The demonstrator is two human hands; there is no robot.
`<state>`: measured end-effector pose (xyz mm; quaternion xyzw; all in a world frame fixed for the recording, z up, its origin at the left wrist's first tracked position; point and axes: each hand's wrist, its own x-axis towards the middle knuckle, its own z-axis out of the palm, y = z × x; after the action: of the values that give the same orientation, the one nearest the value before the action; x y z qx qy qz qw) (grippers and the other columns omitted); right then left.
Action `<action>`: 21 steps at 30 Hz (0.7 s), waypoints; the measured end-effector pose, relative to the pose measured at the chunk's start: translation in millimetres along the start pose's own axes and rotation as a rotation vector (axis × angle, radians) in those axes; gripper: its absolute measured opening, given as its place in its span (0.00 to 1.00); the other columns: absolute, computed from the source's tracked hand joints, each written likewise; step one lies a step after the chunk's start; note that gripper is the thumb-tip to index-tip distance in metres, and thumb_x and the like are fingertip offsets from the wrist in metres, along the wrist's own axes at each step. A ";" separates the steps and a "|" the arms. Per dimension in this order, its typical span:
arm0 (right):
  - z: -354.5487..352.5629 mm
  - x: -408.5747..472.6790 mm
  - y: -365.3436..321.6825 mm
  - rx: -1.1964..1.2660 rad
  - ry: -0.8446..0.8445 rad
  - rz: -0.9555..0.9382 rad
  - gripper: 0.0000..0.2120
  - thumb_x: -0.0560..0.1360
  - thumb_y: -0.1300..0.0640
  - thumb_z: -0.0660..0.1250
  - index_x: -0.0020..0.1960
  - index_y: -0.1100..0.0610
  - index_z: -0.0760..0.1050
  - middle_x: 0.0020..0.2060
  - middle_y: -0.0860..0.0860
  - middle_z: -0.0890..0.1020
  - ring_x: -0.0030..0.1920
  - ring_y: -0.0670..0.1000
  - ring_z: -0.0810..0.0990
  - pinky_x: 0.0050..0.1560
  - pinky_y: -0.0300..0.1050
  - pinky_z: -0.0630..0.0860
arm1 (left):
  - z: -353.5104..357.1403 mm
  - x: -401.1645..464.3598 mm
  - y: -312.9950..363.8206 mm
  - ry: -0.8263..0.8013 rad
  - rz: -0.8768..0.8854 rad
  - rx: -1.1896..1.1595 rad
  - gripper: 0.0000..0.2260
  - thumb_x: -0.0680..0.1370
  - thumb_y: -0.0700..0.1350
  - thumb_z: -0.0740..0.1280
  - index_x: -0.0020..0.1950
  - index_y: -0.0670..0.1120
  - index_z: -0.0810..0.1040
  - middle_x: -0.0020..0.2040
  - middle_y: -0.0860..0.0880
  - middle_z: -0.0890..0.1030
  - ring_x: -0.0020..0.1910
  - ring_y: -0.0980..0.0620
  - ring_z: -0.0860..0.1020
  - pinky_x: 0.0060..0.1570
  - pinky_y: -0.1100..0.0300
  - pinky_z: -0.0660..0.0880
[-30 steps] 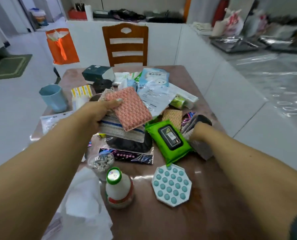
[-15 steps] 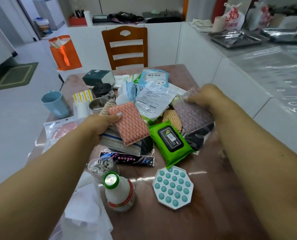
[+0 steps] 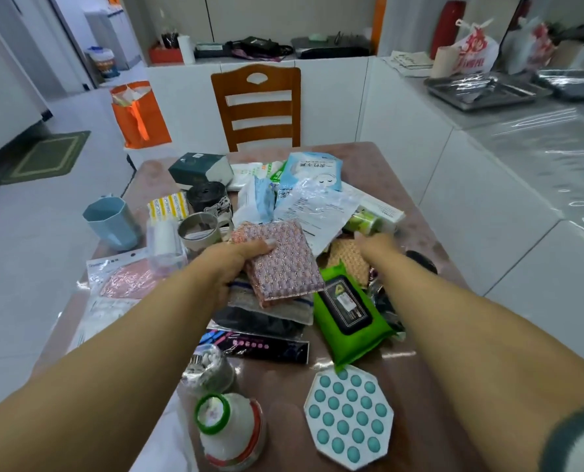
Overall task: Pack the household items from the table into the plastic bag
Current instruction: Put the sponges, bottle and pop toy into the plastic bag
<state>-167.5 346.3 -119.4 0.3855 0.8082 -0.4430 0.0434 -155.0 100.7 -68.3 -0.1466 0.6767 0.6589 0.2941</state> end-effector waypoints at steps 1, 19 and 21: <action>-1.0 10.4 8.2 -0.140 -0.004 0.028 0.27 0.73 0.45 0.63 0.68 0.59 0.70 0.64 0.60 0.75 0.60 0.61 0.76 0.56 0.47 0.74 | -2.3 2.9 -1.3 0.014 -0.007 -0.013 0.23 0.68 0.47 0.76 0.59 0.39 0.76 0.45 0.39 0.85 0.40 0.40 0.84 0.37 0.47 0.80; -26.8 -53.3 -49.0 0.725 -0.606 -0.270 0.17 0.72 0.58 0.71 0.59 0.61 0.76 0.51 0.58 0.84 0.51 0.57 0.84 0.51 0.53 0.80 | -24.0 -18.4 4.7 0.110 0.110 -0.092 0.12 0.73 0.47 0.72 0.49 0.41 0.77 0.35 0.43 0.85 0.32 0.45 0.84 0.30 0.54 0.81; -9.6 -82.9 -55.0 0.561 -0.782 -0.316 0.17 0.72 0.58 0.71 0.59 0.60 0.74 0.50 0.57 0.84 0.49 0.57 0.84 0.50 0.53 0.81 | -21.9 -30.3 7.4 0.058 0.124 -0.073 0.13 0.75 0.51 0.70 0.50 0.41 0.77 0.39 0.43 0.85 0.37 0.44 0.85 0.37 0.52 0.81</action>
<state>-143.3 287.9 -41.9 0.0604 0.6298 -0.7555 0.1700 -140.1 74.2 -45.3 -0.1339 0.6681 0.6957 0.2275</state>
